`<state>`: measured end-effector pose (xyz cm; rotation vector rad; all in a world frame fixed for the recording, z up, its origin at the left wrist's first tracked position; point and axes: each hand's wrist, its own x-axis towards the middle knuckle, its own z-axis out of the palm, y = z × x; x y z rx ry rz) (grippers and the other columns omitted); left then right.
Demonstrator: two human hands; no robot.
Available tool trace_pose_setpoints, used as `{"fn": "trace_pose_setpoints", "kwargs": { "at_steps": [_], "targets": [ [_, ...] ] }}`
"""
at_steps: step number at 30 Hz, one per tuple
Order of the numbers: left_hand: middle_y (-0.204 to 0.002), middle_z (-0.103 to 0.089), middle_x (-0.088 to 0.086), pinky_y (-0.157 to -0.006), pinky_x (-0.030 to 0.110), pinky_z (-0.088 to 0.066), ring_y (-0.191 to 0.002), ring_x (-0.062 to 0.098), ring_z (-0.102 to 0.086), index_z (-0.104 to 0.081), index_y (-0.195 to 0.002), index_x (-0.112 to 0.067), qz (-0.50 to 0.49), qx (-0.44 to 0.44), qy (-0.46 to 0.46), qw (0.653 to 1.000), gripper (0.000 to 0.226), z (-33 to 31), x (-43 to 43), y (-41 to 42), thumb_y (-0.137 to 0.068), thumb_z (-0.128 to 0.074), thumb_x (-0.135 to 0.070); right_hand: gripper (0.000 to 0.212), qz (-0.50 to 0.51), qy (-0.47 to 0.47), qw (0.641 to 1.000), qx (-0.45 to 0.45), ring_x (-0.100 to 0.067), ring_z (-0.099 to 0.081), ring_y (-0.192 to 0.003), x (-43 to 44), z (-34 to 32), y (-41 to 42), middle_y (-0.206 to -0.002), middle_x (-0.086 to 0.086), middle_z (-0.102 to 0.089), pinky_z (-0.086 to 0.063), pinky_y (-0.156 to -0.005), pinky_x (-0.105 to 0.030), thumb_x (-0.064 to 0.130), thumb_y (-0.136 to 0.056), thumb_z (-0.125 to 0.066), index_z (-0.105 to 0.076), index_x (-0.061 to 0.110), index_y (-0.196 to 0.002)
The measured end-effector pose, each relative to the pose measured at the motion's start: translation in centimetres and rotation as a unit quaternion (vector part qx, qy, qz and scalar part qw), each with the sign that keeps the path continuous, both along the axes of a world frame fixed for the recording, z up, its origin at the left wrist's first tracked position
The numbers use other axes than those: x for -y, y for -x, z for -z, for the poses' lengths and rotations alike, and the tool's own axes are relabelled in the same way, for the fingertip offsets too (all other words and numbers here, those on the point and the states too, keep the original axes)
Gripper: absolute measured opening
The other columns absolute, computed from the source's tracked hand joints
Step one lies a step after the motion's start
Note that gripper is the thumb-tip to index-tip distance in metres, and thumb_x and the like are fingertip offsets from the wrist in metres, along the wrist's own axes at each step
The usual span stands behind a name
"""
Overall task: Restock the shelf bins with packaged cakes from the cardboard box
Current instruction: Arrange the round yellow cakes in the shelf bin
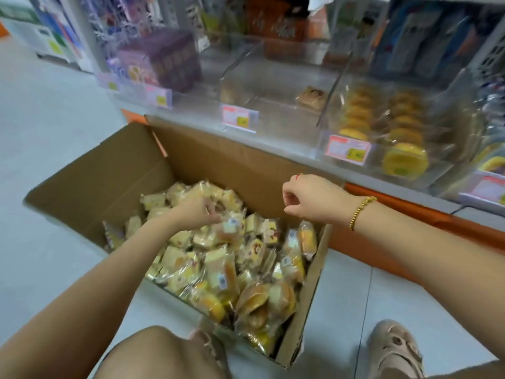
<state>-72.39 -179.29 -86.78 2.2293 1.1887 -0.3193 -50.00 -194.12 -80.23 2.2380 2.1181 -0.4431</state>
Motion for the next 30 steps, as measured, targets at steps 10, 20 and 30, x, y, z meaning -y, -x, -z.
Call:
{"fn": "trace_pose_setpoints", "kwargs": {
  "at_steps": [10, 20, 30],
  "targets": [
    [-0.083, -0.056, 0.005, -0.053, 0.025, -0.04, -0.068, 0.021, -0.051, -0.062, -0.094, -0.002, 0.124, -0.206, 0.071, 0.968, 0.014, 8.0, -2.7, -0.1, -0.087, -0.063, -0.013, 0.032, -0.035, 0.327, 0.939, -0.099, -0.023, -0.058, -0.089, -6.1, 12.6, 7.4, -0.101, -0.006, -0.065, -0.047, -0.068, -0.03, 0.026, -0.081, -0.074, -0.067, 0.009, -0.107],
    [-0.125, -0.051, 0.009, -0.076, 0.034, -0.051, -0.098, 0.025, -0.06, -0.05, -0.132, -0.022, 0.055, -0.148, 0.27, 0.95, 0.063, 13.4, -2.3, 0.9, -0.078, -0.077, -0.041, 0.086, -0.135, 0.452, 0.882, -0.009, -0.027, -0.048, -0.124, -3.0, 18.2, 9.9, -0.14, -0.005, -0.048, -0.044, -0.099, -0.034, 0.032, -0.07, -0.083, -0.039, 0.018, -0.143],
    [-0.094, -0.052, 0.007, -0.075, 0.03, -0.053, -0.078, 0.02, -0.057, -0.055, -0.121, -0.011, -0.051, -0.083, 0.278, 0.956, 0.047, 14.7, 0.4, 2.6, -0.096, -0.047, -0.049, 0.044, -0.052, 0.308, 0.948, -0.065, -0.02, -0.057, -0.105, -3.4, 18.8, 6.7, -0.117, -0.001, -0.061, -0.047, -0.083, -0.027, 0.023, -0.083, -0.07, -0.057, 0.016, -0.124]
  ]
}}
